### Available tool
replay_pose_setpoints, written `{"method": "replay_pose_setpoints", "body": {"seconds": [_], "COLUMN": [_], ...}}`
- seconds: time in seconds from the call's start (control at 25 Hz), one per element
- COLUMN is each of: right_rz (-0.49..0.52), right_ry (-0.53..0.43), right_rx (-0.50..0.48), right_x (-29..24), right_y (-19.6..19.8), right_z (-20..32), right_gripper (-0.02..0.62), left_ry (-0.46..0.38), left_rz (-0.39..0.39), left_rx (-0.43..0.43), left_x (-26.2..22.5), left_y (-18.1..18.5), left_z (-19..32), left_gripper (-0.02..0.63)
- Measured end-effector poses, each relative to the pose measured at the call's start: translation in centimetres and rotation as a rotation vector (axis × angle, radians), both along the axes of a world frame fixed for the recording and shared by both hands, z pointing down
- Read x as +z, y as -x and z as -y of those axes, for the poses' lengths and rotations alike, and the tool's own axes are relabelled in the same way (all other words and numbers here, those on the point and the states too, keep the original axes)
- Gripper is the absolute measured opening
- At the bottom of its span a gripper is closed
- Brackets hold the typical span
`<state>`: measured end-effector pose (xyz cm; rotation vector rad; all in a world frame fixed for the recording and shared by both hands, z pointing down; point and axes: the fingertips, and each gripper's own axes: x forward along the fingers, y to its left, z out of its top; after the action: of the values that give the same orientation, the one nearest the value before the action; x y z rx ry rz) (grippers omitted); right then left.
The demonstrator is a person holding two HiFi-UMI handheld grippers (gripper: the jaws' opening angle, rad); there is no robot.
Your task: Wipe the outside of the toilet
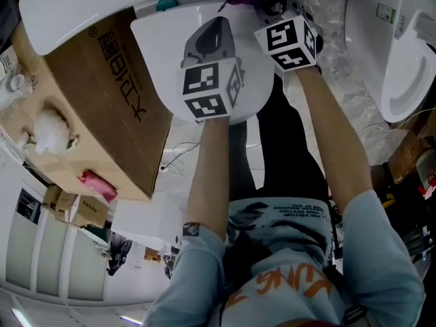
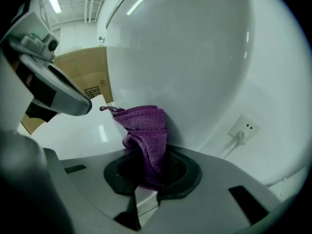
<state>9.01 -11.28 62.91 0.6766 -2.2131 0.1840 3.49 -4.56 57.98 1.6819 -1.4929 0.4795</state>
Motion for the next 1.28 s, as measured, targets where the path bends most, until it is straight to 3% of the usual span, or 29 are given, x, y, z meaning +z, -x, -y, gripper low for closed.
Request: {"method": "replay_pose_setpoints", "body": {"seconds": [0.12, 0.28, 0.48, 0.64, 0.84, 1.04, 1.28], "right_rz": [-0.016, -0.058, -0.092, -0.002, 0.209, 0.329, 0.442], "right_ry": [-0.025, -0.043, 0.026, 0.023, 0.028, 0.018, -0.005], "right_rx": [0.002, 0.076, 0.248, 0.365, 0.495, 0.503, 0.439], "right_x": [0.1, 0.4, 0.6, -2.3, -8.4, -15.8, -25.3], "right_y": [-1.3, -3.4, -7.5, -8.4, -6.5, -3.2, 1.5], "right_z": [0.3, 0.5, -0.8, -2.9, -5.5, -8.6, -10.8], "right_gripper": [0.072, 0.072, 0.074, 0.074, 0.074, 0.074, 0.075], "left_ry": [-0.015, -0.034, -0.078, -0.126, -0.185, -0.219, -0.31], "left_rz": [-0.006, -0.011, -0.008, 0.002, 0.027, 0.046, 0.059], "left_rx": [0.008, 0.047, 0.082, 0.103, 0.101, 0.064, 0.017], "left_x": [-0.3, -0.6, -2.1, -4.2, -8.2, -13.7, -22.1], "left_y": [-0.4, -0.2, 0.9, 2.8, 5.8, 8.6, 11.6], "left_z": [0.0, -1.1, -2.6, -3.9, -5.7, -8.1, -9.2], "left_gripper": [0.025, 0.025, 0.025, 0.025, 0.025, 0.025, 0.025]}}
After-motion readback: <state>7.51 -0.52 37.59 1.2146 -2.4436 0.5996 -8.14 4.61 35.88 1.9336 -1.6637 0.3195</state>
